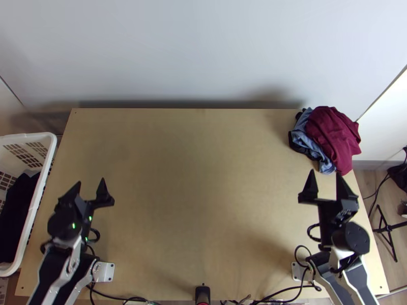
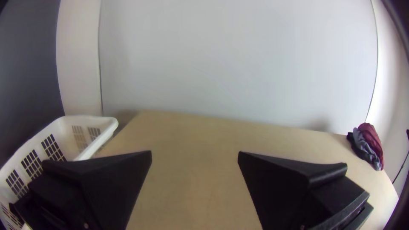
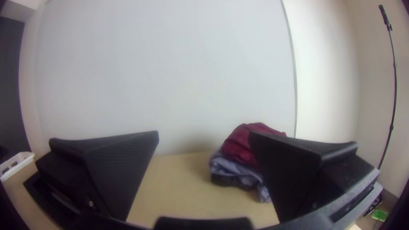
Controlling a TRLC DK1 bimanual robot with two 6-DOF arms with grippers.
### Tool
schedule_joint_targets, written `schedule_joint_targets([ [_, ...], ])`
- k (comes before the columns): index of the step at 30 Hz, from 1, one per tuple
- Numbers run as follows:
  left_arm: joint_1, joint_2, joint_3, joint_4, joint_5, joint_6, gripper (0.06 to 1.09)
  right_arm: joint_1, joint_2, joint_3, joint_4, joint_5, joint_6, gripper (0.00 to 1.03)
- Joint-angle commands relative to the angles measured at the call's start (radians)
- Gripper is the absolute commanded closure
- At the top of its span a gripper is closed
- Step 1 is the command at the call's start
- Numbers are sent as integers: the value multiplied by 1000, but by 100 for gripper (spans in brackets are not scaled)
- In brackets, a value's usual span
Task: Fold the t-shirt
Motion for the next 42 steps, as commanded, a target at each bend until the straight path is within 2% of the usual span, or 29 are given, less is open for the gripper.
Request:
schedule_joint_targets([
  [1, 78, 333, 248, -71, 82, 44, 10, -47, 287, 250, -62, -19, 41, 5],
  [3, 75, 382, 313, -100, 84, 69, 10, -57, 387, 352, -101, -19, 47, 5],
  [8, 85, 526, 568, -266, 84, 46, 10, -91, 554, 576, -119, -19, 73, 5],
  [12, 131, 673, 821, -432, 104, 44, 11, -110, 684, 783, -231, -30, 67, 5],
  [20, 247, 951, 1186, -559, 151, 81, 11, -137, 841, 1016, -334, -68, 51, 7],
  [23, 286, 1072, 1373, -657, 188, 75, 11, -107, 931, 1043, -329, -79, 21, 7],
  [30, 342, 1339, 1685, -798, 187, 33, 11, -57, 1119, 1082, -293, -77, -32, 7],
  [33, 355, 1399, 1725, -797, 187, 10, 11, -41, 1138, 1070, -289, -79, -4, 7],
  [36, 385, 1460, 1728, -783, 185, 12, 11, -25, 1132, 1017, -283, -77, 77, 7],
  [39, 449, 1528, 1726, -765, 205, -14, 11, -11, 1117, 962, -271, -76, 90, 6],
  [40, 471, 1562, 1731, -781, 231, -29, 10, -13, 1106, 947, -271, -74, 94, 6],
  [42, 494, 1605, 1729, -835, 228, -42, 10, -15, 1089, 912, -259, -71, 76, 6],
])
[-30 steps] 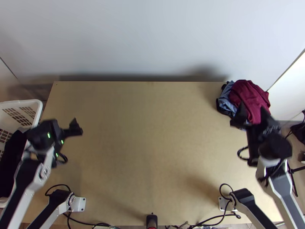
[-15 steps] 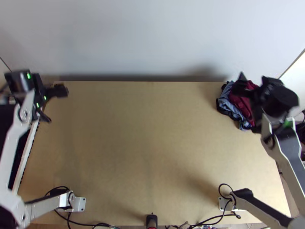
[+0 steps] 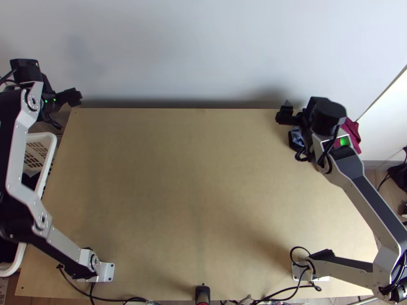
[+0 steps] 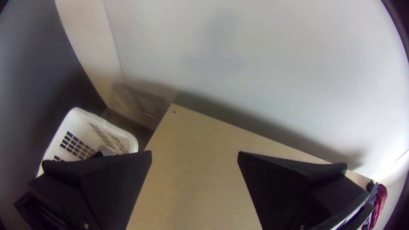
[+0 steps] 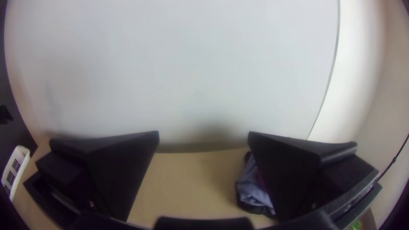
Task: Fold the t-shirt
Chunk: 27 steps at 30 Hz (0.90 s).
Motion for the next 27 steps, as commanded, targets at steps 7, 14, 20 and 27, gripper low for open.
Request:
schedule_joint_targets([
  [7, 221, 208, 66, -76, 24, 20, 11, 42, -57, -176, 48, 15, -5, 6],
  [14, 359, 268, 100, -116, 30, 28, 11, 75, -51, -194, 60, 15, -39, 5],
  [20, 501, 354, 101, -99, 29, 63, 11, 95, -46, -213, 60, 15, -47, 5],
  [27, 593, 423, 100, -21, 17, 181, 11, 113, -46, -239, 60, 15, -56, 5],
])
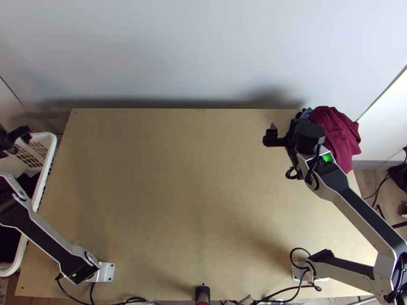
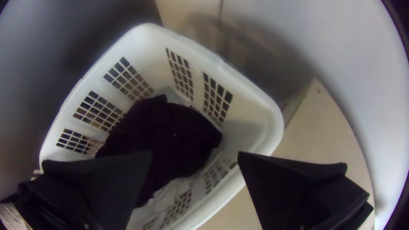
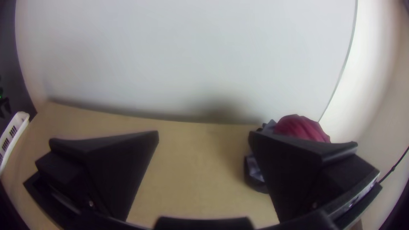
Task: Fold the t-shirt
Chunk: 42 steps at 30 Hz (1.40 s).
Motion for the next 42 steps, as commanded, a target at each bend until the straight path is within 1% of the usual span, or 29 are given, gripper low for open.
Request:
schedule_joint_targets([
  [1, 108, 82, 2, 69, -11, 94, 11, 31, 4, -31, 1, 0, -26, 5],
  [4, 145, 146, 15, 91, -13, 109, 11, 50, 11, -36, 1, 5, -54, 5],
  [8, 190, 227, 24, 146, -22, 120, 11, 62, 16, -31, 1, 6, -60, 5],
  [10, 208, 267, 25, 181, -22, 128, 11, 94, 8, -53, -22, 9, -63, 5],
  [13, 233, 329, 30, 224, -23, 143, 11, 140, -33, -112, -31, 20, -114, 5],
  [16, 252, 384, 35, 263, -27, 152, 11, 145, -53, -122, -22, 20, -144, 5],
  [23, 259, 514, 53, 339, -66, 195, 11, 150, -55, -74, -21, 29, -138, 5],
  [28, 245, 599, 105, 348, -79, 203, 11, 151, -76, -47, -50, 40, -160, 5],
  [32, 233, 652, 150, 362, -82, 203, 11, 151, -90, -27, -84, 57, -178, 5],
  [36, 222, 684, 156, 416, -82, 211, 11, 156, -98, -8, -119, 72, -178, 5],
  [42, 193, 727, 191, 467, -82, 237, 11, 168, -102, -27, -122, 94, -184, 5],
])
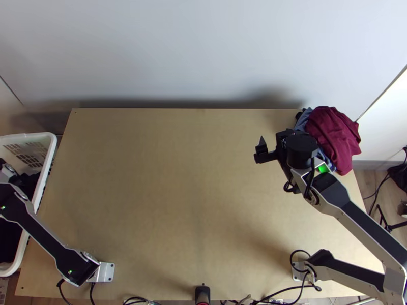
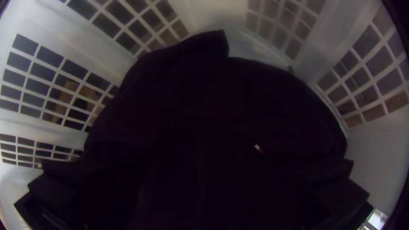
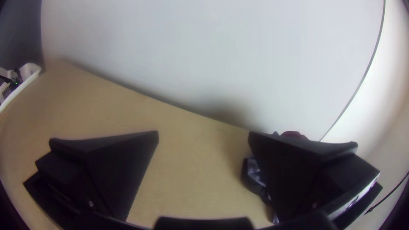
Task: Fold the t-shirt
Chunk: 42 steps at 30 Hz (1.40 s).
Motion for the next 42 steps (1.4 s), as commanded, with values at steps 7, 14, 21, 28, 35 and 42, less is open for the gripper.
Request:
schedule_joint_targets([
  [7, -57, 87, 60, 186, -22, 60, 11, 11, 22, 31, -8, 38, -21, 5],
  [14, -83, 119, 61, 286, -81, 89, 11, 13, 46, 51, -8, 47, -22, 5],
  [21, -92, 175, 61, 358, -122, 129, 11, 13, 63, 79, -12, 56, -24, 5],
  [28, -90, 213, 71, 436, -165, 152, 11, 11, 69, 82, -14, 64, -36, 5],
  [35, -100, 213, 74, 458, -174, 165, 82, 8, 75, 66, -6, 64, -49, 5],
  [42, -95, 182, 71, 427, -176, 169, 105, -4, 75, 30, 11, 65, -50, 5],
])
